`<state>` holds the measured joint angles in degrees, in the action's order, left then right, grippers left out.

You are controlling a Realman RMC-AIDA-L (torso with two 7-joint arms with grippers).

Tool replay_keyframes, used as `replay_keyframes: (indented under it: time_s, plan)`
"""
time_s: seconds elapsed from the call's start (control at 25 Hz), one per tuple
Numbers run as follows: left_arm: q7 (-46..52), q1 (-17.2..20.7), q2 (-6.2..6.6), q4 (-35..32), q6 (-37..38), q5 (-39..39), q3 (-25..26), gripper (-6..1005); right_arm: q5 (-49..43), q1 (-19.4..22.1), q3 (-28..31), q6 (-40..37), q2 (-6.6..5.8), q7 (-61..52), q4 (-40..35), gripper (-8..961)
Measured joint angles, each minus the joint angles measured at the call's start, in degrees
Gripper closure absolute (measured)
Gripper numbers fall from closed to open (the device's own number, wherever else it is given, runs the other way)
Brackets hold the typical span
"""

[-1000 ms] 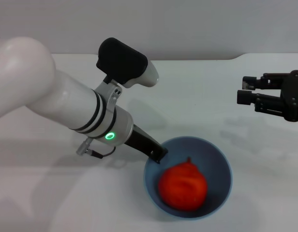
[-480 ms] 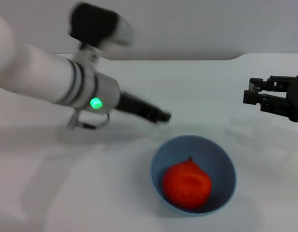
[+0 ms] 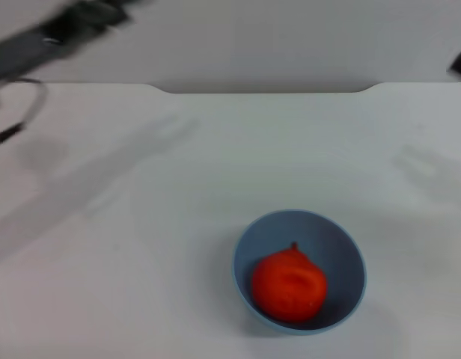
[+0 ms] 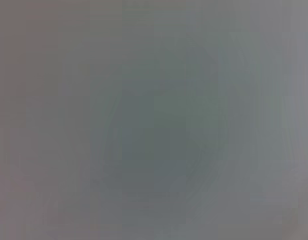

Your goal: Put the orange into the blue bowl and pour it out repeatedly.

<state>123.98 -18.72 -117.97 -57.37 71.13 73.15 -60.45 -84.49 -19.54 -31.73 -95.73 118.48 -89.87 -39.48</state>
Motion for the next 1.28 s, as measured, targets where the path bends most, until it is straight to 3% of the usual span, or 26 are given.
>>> replay_keyframes:
  time_s: [0.2, 0.32, 0.56, 0.68, 0.84, 1.0, 1.16, 1.28]
  plan:
    - [-14.1, 3.9, -0.03, 16.6, 12.1, -17.3, 13.0, 258, 9.9, 1.1, 5.8, 0.2, -0.03, 3.4, 11.6, 547]
    - [-24.5, 5.9, -0.2, 23.4, 16.4, -20.5, 18.6, 198, 12.2, 1.4, 9.8, 2.5, 0.06, 3.4, 16.6, 547]
    - [-52.3, 11.0, -0.52, 31.9, 20.2, -20.7, 20.7, 198, 12.7, 2.4, 17.9, 12.9, 0.27, 10.2, 25.7, 547]
    - [-69.8, 12.8, -0.63, 36.5, 21.5, -20.5, 20.1, 198, 12.8, 2.8, 20.1, 13.9, 0.43, 26.1, 30.1, 547]
    - [-95.2, 13.7, -0.94, 43.8, 22.9, -20.6, 19.8, 199, 13.6, 3.0, 22.6, 12.5, 0.63, 56.7, 38.8, 547]
    - [-113.0, 12.9, -1.1, 51.2, 23.1, -21.0, 20.6, 199, 15.8, 2.8, 26.6, 12.0, 0.93, 87.1, 49.1, 547]
    - [-118.6, 11.6, -1.12, 54.6, 23.7, -20.8, 20.5, 199, 15.9, 2.5, 28.3, 11.3, 0.97, 104.4, 54.3, 547]
    - [-118.4, 11.2, -1.12, 54.9, 24.4, -20.2, 20.1, 198, 15.8, 2.5, 28.3, 10.3, 0.94, 105.8, 54.8, 547]
